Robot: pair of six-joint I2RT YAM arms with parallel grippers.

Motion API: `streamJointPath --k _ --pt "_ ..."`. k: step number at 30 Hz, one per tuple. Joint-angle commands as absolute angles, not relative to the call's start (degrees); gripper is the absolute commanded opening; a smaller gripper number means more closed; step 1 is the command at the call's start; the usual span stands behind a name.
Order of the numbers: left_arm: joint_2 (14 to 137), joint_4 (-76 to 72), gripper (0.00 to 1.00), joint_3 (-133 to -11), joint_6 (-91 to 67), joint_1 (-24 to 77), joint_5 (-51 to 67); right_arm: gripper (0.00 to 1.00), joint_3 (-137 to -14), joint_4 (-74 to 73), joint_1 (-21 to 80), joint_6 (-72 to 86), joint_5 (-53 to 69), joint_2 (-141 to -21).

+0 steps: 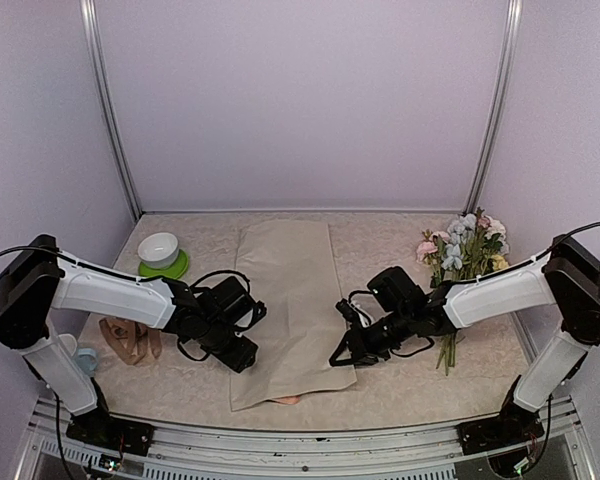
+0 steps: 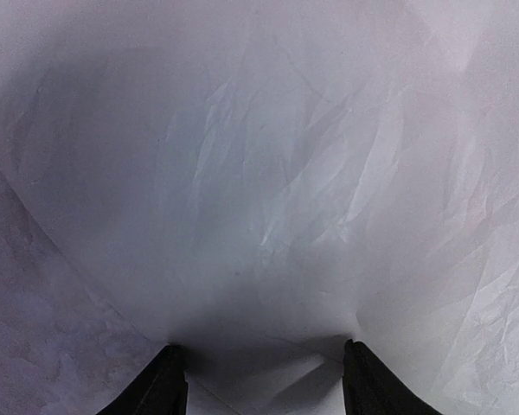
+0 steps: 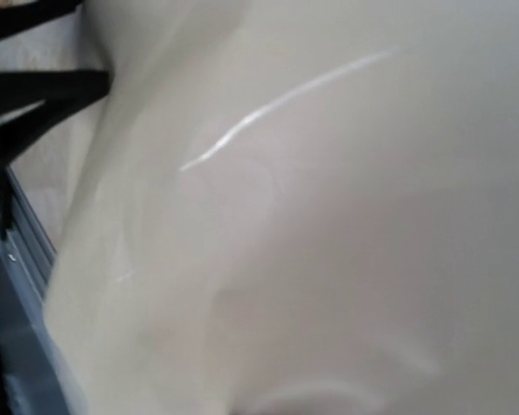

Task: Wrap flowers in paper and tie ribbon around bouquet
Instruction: Pick up the folded wrapping paper from the center of the board, then pass from the right arm to the left

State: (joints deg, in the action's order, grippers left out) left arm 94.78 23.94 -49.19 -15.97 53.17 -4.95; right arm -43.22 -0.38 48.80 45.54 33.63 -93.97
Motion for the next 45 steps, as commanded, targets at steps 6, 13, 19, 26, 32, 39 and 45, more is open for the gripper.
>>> streamJointPath --k 6,13,19,26,32,39,45 --pt "86.79 18.46 0.6 -49.42 -12.57 56.38 -2.37 0.0 -47.07 -4.83 50.0 44.68 31.96 -92.23" --pt "77.83 11.44 0.77 -49.83 2.83 74.05 -10.07 0.0 -50.02 -5.72 51.35 45.98 32.45 -89.99" --pt "82.66 15.93 0.78 -50.66 6.14 77.33 -14.38 0.0 -50.85 -6.46 51.95 46.39 31.66 -88.66" --pt "88.35 17.85 0.56 -52.78 5.67 77.32 -20.14 0.0 -51.73 -7.64 52.14 46.0 30.77 -87.7" --pt "88.96 18.21 0.4 -52.76 4.41 77.22 -20.47 0.0 -51.94 -8.29 52.13 45.66 30.63 -87.1" --pt "88.4 19.07 0.05 -53.34 4.15 76.41 -21.6 0.0 -52.53 -9.45 52.2 44.79 30.01 -86.45" --pt "86.05 16.41 0.0 -53.41 0.82 73.48 -29.53 0.52 -53.78 -14.4 51.81 42.5 25.84 -84.08"
